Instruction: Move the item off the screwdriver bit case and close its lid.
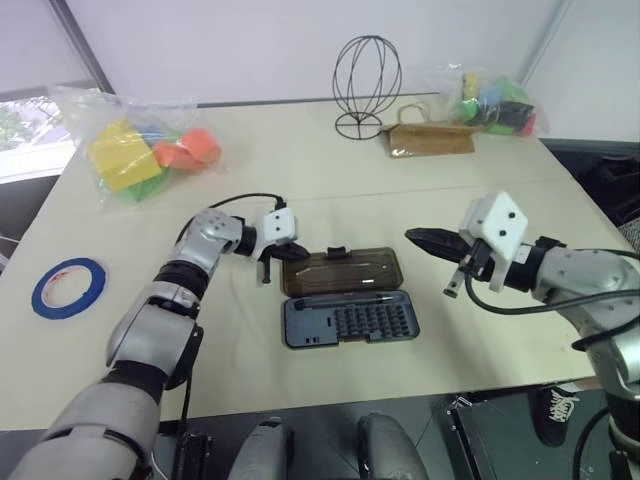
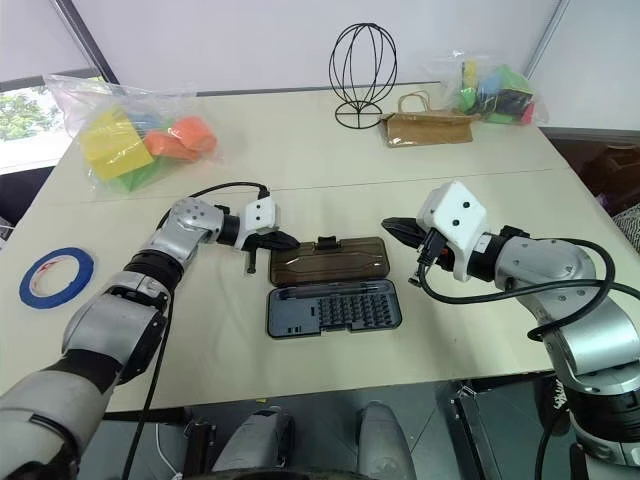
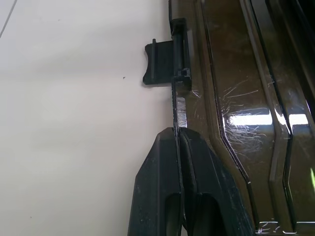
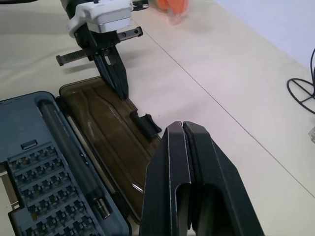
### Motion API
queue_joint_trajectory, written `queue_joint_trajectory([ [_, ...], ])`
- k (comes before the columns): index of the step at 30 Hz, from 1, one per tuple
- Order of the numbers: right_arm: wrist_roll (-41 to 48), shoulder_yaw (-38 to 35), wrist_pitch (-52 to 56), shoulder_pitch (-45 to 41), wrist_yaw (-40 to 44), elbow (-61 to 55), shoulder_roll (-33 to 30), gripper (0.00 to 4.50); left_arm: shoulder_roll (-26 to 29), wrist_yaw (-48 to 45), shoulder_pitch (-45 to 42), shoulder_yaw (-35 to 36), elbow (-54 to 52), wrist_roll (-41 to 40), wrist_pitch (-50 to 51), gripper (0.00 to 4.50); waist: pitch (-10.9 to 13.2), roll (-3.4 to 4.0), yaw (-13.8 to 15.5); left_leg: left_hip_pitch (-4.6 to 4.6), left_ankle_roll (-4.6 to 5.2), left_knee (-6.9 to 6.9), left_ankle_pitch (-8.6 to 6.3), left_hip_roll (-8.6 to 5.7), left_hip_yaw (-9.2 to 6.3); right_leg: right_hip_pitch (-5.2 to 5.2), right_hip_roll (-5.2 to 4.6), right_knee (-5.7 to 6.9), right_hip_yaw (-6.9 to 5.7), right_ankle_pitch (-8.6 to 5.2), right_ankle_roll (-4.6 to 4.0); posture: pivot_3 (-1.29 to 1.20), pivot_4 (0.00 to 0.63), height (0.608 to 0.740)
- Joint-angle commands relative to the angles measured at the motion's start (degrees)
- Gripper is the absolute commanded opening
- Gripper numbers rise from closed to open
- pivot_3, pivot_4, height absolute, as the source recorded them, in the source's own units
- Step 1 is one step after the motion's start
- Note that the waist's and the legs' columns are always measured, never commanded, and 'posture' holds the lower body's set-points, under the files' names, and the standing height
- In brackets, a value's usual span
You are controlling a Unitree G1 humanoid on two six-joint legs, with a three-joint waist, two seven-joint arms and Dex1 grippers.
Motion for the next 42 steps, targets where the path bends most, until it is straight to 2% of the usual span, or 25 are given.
queue_joint_trajectory([
  [1, 0.7, -0.9, -0.7, -1.2, 0.2, -1.2, -0.4, 0.0, -0.3, 0.2, 0.4, 3.1, -1.8, -2.3, 2.3, 0.05, 0.0, 0.0, 0.0, 0.0, 0.0, 0.0, 0.0, 0.0, 0.0, 0.0, 0.0, 0.0, 0.0, 0.0, 0.0, 0.0, 0.15, 0.74],
  [4, 0.6, -0.6, -0.9, -1.6, 0.4, -0.9, -0.4, 0.0, -0.8, 0.0, 1.2, 4.6, -3.2, -3.5, 5.1, 0.95, 0.0, 0.0, 0.0, 0.0, -0.01, 0.0, 0.0, 0.0, -0.01, 0.0, 0.0, 0.01, 0.0, 0.0, 0.0, 0.0, 0.15, 0.74],
  [11, 0.5, -0.5, -1.0, -1.7, 1.2, -0.5, -0.6, 0.0, -0.2, 0.1, 2.9, 8.1, -8.7, -6.5, 9.9, 4.46, 0.0, 0.0, -0.1, 0.0, -0.05, 0.0, 0.03, 0.0, -0.01, 0.0, 0.0, 0.01, 0.0, 0.0, 0.0, 0.0, 0.15, 0.74],
  [15, 0.5, -1.0, -0.9, -1.5, 1.7, 0.1, -0.8, 0.0, 1.5, 1.6, 5.1, 11.9, -16.5, -10.4, 16.4, 4.46, 0.0, 0.0, -0.2, 0.01, -0.09, 0.0, 0.05, 0.01, -0.02, -0.01, 0.01, 0.01, 0.0, 0.0, 0.0, 0.0, 0.15, 0.74],
  [17, 0.5, -1.1, 0.2, -1.7, 1.2, 1.2, -0.6, 0.0, 2.9, 3.4, 7.7, 14.7, -23.8, -13.4, 21.9, 4.46, 0.0, 0.0, -0.4, 0.02, -0.11, -0.01, 0.06, 0.03, -0.03, -0.02, 0.02, 0.01, 0.01, 0.0, 0.0, 0.0, 0.15, 0.74],
  [20, 2.6, -1.3, 4.6, -3.2, -0.2, 4.2, 0.8, 0.0, 4.9, 7.2, 15.0, 18.3, -39.6, -18.1, 33.7, 4.46, 0.0, 0.01, -0.5, 0.06, -0.17, -0.02, 0.1, 0.07, -0.03, -0.02, 0.04, 0.03, 0.03, 0.0, 0.0, 0.0, 0.15, 0.74],
  [23, -0.2, 1.5, 4.0, -5.2, -1.0, 8.6, 1.0, 0.0, 6.5, 11.3, 23.6, 20.6, -56.1, -22.9, 44.6, 4.46, 0.0, 0.02, -0.5, 0.13, -0.16, -0.07, 0.09, 0.1, -0.01, -0.02, 0.04, 0.04, 0.14, 0.0, 0.0, 0.0, 0.15, 0.74],
  [28, -0.3, 4.5, 5.9, -9.3, -0.9, 13.5, 2.5, 0.0, 7.6, 18.0, 34.3, 23.5, -75.9, -29.6, 57.3, 4.46, 0.0, 0.02, 0.0, 0.11, -0.17, -0.07, 0.09, 0.1, 0.0, -0.02, 0.03, 0.02, 0.18, 0.0, 0.0, 0.0, 0.15, 0.74],
  [35, -2.9, 9.2, 5.1, -13.0, 0.2, 18.8, 3.6, 0.0, 7.9, 24.6, 41.7, 24.2, -86.9, -34.2, 63.5, 4.46, 0.0, 0.02, 0.0, 0.14, -0.17, -0.08, 0.09, 0.09, 0.02, -0.02, 0.02, 0.0, 0.23, 0.0, -0.01, 0.0, 0.15, 0.74],
  [42, -4.9, 11.7, 3.5, -15.3, 1.5, 22.1, 4.6, 0.0, 8.7, 27.2, 44.2, 23.9, -89.3, -35.5, 63.6, 4.46, 0.0, 0.02, 0.1, 0.13, -0.17, -0.1, 0.09, 0.09, 0.04, -0.03, 0.02, -0.02, 0.24, 0.0, -0.01, 0.0, 0.15, 0.74],
])
